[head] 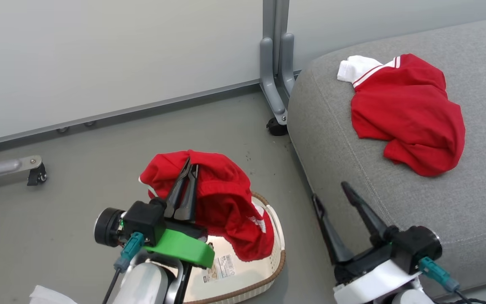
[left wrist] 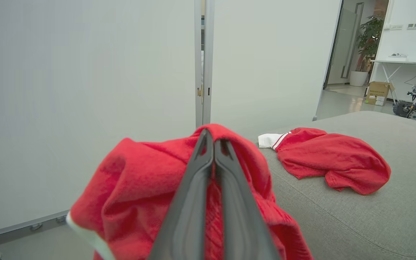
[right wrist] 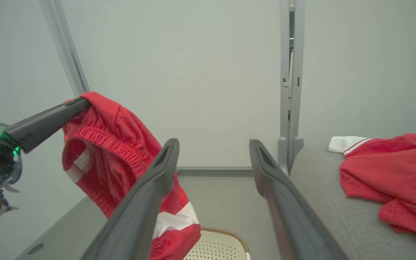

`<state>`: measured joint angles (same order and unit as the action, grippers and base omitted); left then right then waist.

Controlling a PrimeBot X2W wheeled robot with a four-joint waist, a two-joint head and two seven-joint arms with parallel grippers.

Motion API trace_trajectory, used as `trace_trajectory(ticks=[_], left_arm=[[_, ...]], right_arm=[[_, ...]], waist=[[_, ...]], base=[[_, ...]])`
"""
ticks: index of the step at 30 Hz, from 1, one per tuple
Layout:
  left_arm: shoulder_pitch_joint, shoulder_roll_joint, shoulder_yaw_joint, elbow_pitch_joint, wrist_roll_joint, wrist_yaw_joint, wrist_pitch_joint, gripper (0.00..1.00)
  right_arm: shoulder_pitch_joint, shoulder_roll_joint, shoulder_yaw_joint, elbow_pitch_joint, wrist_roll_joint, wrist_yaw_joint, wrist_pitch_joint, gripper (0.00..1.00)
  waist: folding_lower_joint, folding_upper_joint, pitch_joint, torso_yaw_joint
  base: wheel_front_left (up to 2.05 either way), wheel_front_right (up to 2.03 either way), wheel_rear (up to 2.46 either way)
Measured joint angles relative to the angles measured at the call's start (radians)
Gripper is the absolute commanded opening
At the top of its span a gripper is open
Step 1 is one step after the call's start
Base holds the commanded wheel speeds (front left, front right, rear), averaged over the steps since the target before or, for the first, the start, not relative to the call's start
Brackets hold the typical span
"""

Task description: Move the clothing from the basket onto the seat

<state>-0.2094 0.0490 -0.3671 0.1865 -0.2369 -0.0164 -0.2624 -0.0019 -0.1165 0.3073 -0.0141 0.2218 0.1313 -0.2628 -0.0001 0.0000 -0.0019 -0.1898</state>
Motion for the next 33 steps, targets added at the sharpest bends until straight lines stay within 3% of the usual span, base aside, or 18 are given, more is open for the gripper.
trace_trajectory(ticks=[5, 14, 22, 23, 24, 25, 33], left_arm=[[-0.002, 0.000, -0.044, -0.008, -0.030, 0.017, 0.000, 0.00], [-0.049, 0.000, -0.162, -0.022, -0.055, 0.037, 0.000, 0.00], [-0.102, 0.000, -0.254, -0.120, -0.068, 0.059, 0.021, 0.00], [-0.104, 0.000, -0.258, -0.128, -0.068, 0.061, 0.028, 0.00], [-0.104, 0.000, -0.263, -0.138, -0.068, 0.062, 0.036, 0.00], [-0.105, 0.000, -0.266, -0.148, -0.068, 0.062, 0.042, 0.00], [-0.104, 0.026, -0.263, -0.157, -0.060, 0.084, 0.067, 0.00]], right_arm=[[-0.013, -0.030, 0.107, 0.064, 0.017, 0.000, 0.000, 1.00], [-0.111, -0.015, 0.216, 0.145, -0.010, 0.000, 0.000, 1.00], [-0.142, 0.018, 0.147, 0.228, -0.069, 0.000, 0.000, 1.00], [-0.141, 0.022, 0.139, 0.231, -0.073, 0.000, 0.000, 0.92], [-0.139, 0.029, 0.128, 0.235, -0.075, 0.000, 0.000, 0.36], [-0.135, 0.034, 0.123, 0.239, -0.077, 0.000, 0.000, 0.00], [-0.126, 0.042, 0.138, 0.259, -0.072, 0.000, 0.000, 0.00]], waist=[[0.0000, 0.0000, -0.007, 0.002], [0.0000, 0.0000, 0.007, 0.009], [0.0000, 0.0000, 0.024, 0.029], [0.0000, 0.0000, 0.025, 0.031], [0.0000, 0.0000, 0.026, 0.034], [0.0000, 0.0000, 0.027, 0.036], [0.0000, 0.0000, 0.036, 0.037]], base=[[0.00, 0.00, 0.00], [0.00, 0.00, 0.00], [0.00, 0.00, 0.00], [0.00, 0.00, 0.00], [0.00, 0.00, 0.00], [0.00, 0.00, 0.00], [0.00, 0.00, 0.00]])
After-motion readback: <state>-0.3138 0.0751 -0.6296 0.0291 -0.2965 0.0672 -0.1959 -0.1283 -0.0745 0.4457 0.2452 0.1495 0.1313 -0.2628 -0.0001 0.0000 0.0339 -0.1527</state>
